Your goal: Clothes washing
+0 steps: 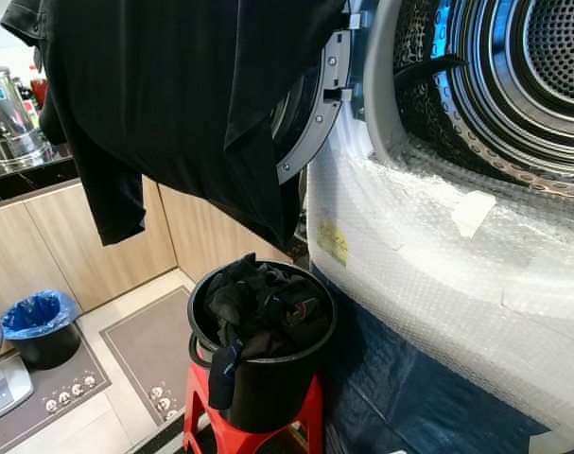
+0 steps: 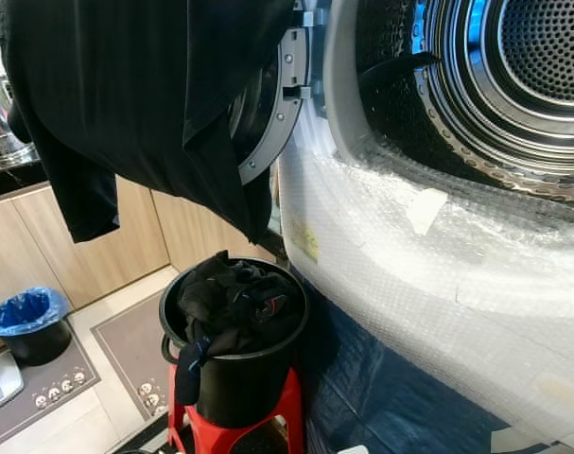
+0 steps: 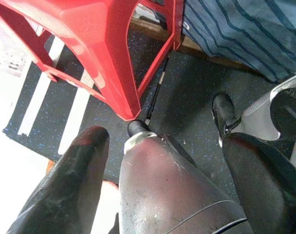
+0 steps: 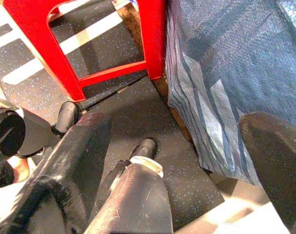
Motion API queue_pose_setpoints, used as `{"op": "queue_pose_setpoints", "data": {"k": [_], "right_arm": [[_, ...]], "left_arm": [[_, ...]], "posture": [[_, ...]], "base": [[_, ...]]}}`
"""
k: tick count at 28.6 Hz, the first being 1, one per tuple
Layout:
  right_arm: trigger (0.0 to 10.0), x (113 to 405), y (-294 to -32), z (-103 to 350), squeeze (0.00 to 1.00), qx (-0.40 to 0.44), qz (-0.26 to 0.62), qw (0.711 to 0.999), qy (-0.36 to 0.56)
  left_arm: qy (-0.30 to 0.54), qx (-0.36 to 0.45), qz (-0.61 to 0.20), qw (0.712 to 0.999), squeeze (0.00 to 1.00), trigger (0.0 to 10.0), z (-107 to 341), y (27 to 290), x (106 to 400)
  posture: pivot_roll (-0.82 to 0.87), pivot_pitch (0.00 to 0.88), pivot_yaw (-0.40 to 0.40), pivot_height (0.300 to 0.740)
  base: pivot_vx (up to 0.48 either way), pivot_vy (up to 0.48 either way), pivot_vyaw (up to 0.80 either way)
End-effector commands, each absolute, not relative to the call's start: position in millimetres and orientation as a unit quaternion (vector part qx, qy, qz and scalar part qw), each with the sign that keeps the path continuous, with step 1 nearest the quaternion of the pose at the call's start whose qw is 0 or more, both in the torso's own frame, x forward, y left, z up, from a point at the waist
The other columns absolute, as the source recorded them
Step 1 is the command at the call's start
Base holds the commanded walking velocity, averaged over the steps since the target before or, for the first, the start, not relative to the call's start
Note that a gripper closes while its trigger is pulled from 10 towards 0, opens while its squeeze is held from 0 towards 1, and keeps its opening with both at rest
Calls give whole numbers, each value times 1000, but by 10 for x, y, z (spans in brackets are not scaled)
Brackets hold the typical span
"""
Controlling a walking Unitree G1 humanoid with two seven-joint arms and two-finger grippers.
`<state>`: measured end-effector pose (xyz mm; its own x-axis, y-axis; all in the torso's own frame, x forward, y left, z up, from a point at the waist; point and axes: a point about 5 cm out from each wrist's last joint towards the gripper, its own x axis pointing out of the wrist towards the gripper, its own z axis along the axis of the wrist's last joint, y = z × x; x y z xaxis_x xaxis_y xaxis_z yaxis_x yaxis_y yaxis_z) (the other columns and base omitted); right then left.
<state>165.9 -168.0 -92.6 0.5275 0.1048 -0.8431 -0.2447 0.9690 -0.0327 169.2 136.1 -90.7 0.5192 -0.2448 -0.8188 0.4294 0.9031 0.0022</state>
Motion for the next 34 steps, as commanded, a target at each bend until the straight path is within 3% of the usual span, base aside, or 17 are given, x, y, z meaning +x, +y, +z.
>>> {"op": "queue_pose_setpoints", "data": {"k": [1,6,11,12,13,14,25,27,34], "right_arm": [[10000,1680,-1675,-916,1000,-69,99,874,471],[10000,1684,-1680,-913,1000,-69,98,875,470],[10000,1720,-1750,-888,965,-74,87,881,459],[10000,1730,-1761,-882,357,-77,88,882,456],[10000,1744,-1770,-873,0,-84,90,884,451],[10000,1773,-1768,-854,0,-84,98,887,443],[10000,1886,-1815,-756,0,-74,142,903,398],[10000,1887,-1807,-739,0,-73,173,901,391],[10000,1854,-1750,-719,0,-76,265,881,384]], "left_arm": [[455,97,-192,864,1000,10000,-914,1389,1677],[451,101,-194,865,1000,10000,-908,1388,1689],[419,90,-153,891,1000,10000,-844,1419,1811],[413,93,-150,893,1000,10000,-834,1422,1827],[409,98,-146,895,1000,10000,-827,1429,1838],[399,112,-141,899,0,10000,-814,1446,1857],[348,146,-174,910,0,10000,-737,1466,1926],[332,168,-232,899,0,10000,-724,1415,1909],[322,172,-296,882,0,10000,-704,1439,1880]], "posture": [[-18,0,4,740],[-20,0,6,740],[-20,0,8,740],[-16,0,7,740],[-16,0,7,740],[-11,0,6,740],[-21,0,7,740],[-24,0,7,740],[-27,0,8,740]], "base": [[0,0,0],[0,0,0],[0,0,0],[0,0,0],[0,0,0],[0,0,0],[0,0,0],[0,0,0],[0,0,0]]}}
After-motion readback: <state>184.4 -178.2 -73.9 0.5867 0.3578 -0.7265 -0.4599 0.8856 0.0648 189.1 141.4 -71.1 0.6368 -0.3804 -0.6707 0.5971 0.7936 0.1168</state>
